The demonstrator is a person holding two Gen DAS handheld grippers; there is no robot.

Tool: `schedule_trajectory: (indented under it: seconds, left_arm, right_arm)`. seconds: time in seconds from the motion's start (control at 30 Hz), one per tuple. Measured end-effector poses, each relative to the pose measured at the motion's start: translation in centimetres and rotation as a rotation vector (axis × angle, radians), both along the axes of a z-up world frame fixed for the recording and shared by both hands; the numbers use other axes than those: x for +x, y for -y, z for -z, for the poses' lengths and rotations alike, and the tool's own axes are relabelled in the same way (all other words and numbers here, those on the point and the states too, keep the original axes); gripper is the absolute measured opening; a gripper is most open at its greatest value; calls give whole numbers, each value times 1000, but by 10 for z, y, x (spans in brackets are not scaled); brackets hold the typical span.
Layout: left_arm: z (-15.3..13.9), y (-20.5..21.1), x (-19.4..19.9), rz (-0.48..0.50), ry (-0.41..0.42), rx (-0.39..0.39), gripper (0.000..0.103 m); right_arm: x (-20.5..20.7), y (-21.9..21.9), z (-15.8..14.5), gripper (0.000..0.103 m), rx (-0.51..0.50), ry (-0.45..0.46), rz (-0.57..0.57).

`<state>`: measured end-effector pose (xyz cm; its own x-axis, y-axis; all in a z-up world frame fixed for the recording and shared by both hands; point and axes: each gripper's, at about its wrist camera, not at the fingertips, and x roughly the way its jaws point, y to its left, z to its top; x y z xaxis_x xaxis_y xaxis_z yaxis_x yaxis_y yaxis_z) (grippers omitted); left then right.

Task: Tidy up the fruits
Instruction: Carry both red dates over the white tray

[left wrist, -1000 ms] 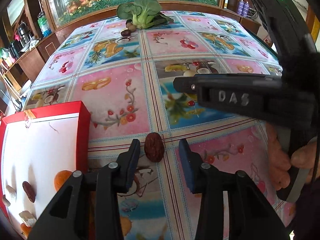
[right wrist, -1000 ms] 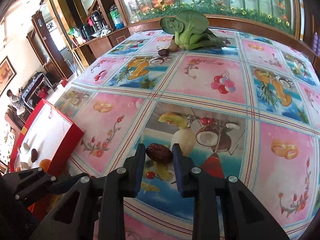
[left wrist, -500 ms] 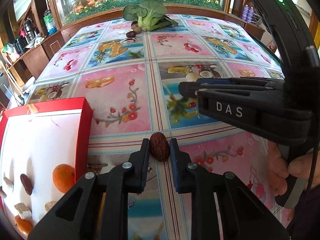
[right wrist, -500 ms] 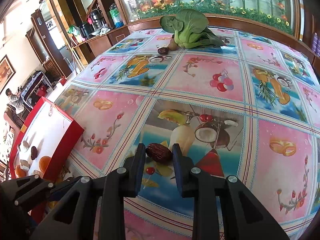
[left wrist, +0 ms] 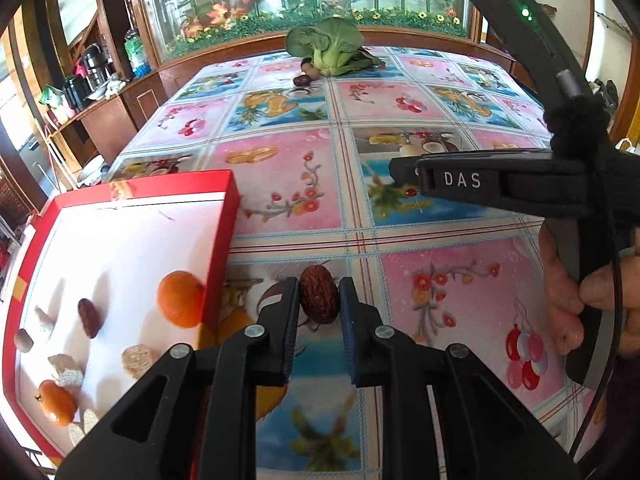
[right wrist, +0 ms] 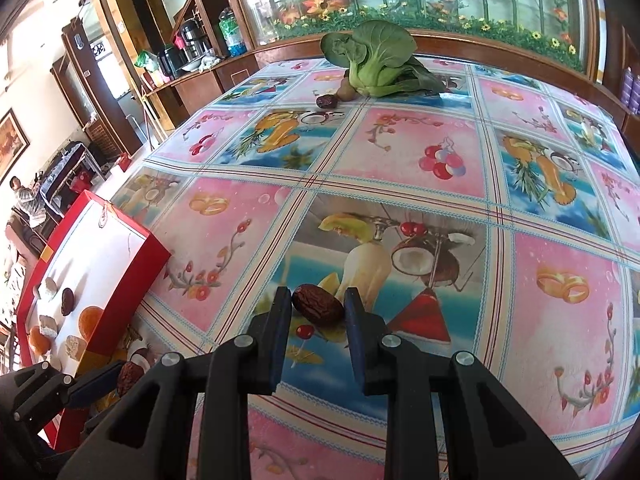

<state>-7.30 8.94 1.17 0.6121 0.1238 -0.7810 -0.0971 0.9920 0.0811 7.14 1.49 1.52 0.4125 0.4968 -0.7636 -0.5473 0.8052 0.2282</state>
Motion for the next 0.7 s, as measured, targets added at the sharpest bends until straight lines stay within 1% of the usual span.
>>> schedule_trajectory:
  seconds: [0.13, 0.47, 0.7]
  left_arm:
    - [-2, -1, -6, -4, 9, -2, 22]
    - [-18, -11, -19, -42, 72, 6, 22]
    - [-27, -24, -30, -65, 107, -12, 22]
  right_arm:
    - [-1, 0, 0, 25, 16, -11, 0]
    - [-2, 2, 1, 25, 14, 15, 28]
    - [0, 7, 1, 25, 24, 31, 64]
